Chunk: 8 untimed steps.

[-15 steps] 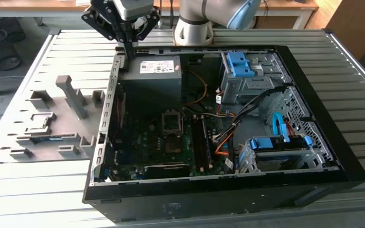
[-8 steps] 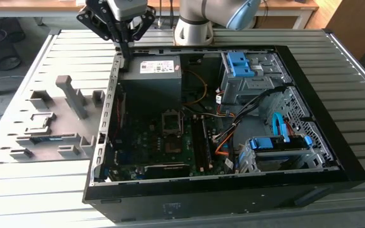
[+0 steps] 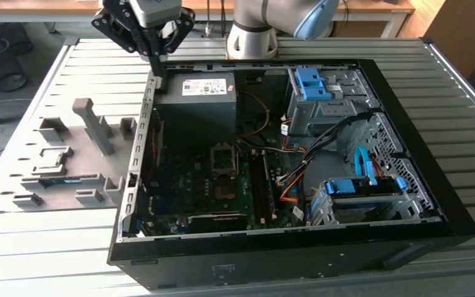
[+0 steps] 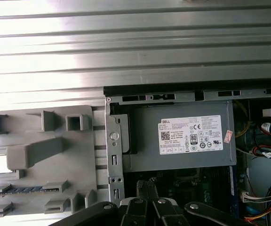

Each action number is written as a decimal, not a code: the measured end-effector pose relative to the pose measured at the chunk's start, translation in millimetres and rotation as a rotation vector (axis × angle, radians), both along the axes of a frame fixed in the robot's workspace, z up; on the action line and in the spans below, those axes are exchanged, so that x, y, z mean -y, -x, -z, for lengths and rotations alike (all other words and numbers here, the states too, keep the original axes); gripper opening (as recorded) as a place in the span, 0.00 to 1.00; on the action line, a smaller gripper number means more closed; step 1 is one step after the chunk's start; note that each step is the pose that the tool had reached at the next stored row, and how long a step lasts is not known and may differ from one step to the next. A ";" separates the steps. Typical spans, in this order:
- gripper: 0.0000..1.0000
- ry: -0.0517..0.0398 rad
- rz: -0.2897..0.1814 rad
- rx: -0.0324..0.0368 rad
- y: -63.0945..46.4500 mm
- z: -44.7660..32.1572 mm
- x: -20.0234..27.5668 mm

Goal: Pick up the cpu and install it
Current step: 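Reach for the cpu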

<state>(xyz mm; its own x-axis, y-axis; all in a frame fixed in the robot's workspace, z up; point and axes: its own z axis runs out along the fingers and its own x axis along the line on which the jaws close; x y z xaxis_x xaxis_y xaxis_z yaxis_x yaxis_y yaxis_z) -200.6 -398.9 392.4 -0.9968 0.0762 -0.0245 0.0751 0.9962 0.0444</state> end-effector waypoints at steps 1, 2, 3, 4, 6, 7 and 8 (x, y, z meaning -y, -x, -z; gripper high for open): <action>0.10 0.0000 0.000 0.0000 1.0 0.0 0.0; 0.10 0.0000 0.000 -0.0001 2.0 0.0 0.0; 0.10 0.0000 0.000 -0.0001 3.1 0.0 0.0; 0.10 0.0001 0.000 -0.0001 4.3 0.0 0.0; 0.10 0.0001 0.000 -0.0001 6.8 0.0 0.0; 0.10 0.0001 0.000 -0.0001 8.1 0.0 0.0; 0.10 0.0000 0.000 -0.0001 9.3 0.1 0.0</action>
